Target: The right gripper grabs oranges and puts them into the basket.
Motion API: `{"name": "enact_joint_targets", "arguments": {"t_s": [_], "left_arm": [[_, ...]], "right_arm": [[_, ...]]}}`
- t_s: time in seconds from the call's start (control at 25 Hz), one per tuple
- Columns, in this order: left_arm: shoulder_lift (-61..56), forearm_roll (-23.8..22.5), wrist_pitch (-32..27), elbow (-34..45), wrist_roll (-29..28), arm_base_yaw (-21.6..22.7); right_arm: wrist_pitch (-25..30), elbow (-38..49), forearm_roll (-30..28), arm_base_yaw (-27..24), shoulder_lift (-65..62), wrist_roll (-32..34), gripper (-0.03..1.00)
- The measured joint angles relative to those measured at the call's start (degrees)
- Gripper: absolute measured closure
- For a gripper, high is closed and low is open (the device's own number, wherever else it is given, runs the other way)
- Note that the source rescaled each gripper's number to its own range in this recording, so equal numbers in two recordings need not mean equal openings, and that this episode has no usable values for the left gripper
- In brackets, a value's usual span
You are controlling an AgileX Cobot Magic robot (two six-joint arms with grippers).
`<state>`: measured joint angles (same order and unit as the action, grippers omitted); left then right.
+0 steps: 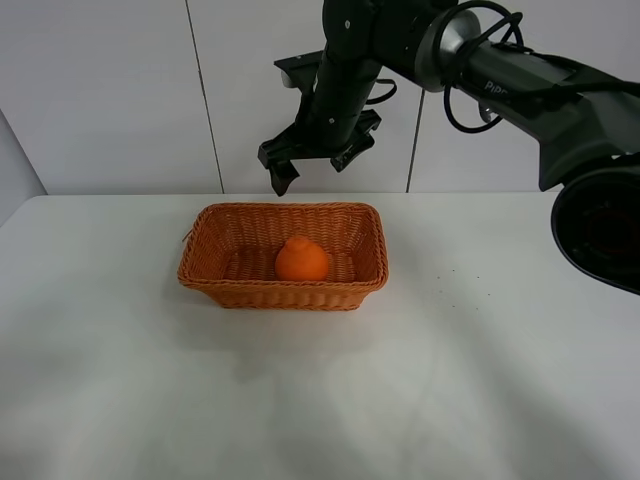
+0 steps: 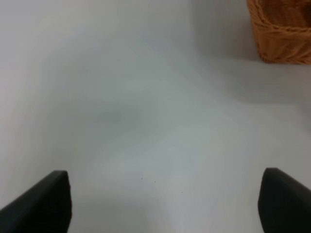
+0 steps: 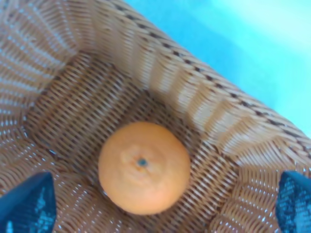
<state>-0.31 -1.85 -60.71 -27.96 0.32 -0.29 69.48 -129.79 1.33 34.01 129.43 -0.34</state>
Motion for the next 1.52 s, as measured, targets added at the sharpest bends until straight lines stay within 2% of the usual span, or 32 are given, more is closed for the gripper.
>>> {"name": "enact_joint_targets", "arguments": {"t_s": [0.2,0.52,0.64,0.76,0.92,1.16,1.52], "left_arm": [[0.0,0.0,0.0,0.0,0.0,0.0],[0.0,0.0,0.0,0.0,0.0,0.0],[0.0,0.0,0.0,0.0,0.0,0.0],[0.0,0.0,0.0,0.0,0.0,0.0],[0.0,0.0,0.0,0.0,0.0,0.0],[0.0,0.0,0.0,0.0,0.0,0.0],[0.0,0.0,0.0,0.0,0.0,0.0]], "right_arm": [[0.3,0.0,0.1,-5.3,0.1,0.0,-0.03],[0.3,0.0,-0.5,-23.3,0.1,-0.5,-0.03],[0.3,0.0,-0.5,-28.5,0.1,-0.5,-0.03],[0.3,0.4,0.0,-31.3,0.0,-0.5,-0.03],[0.3,3.9,0.8,-31.6,-2.3,-0.8,-0.03],[0.2,19.4,1.1,-31.6,-16.6,-0.8,-0.03],[0.3,56.2,2.1,-31.6,-49.7,-0.8,-0.03]]}}
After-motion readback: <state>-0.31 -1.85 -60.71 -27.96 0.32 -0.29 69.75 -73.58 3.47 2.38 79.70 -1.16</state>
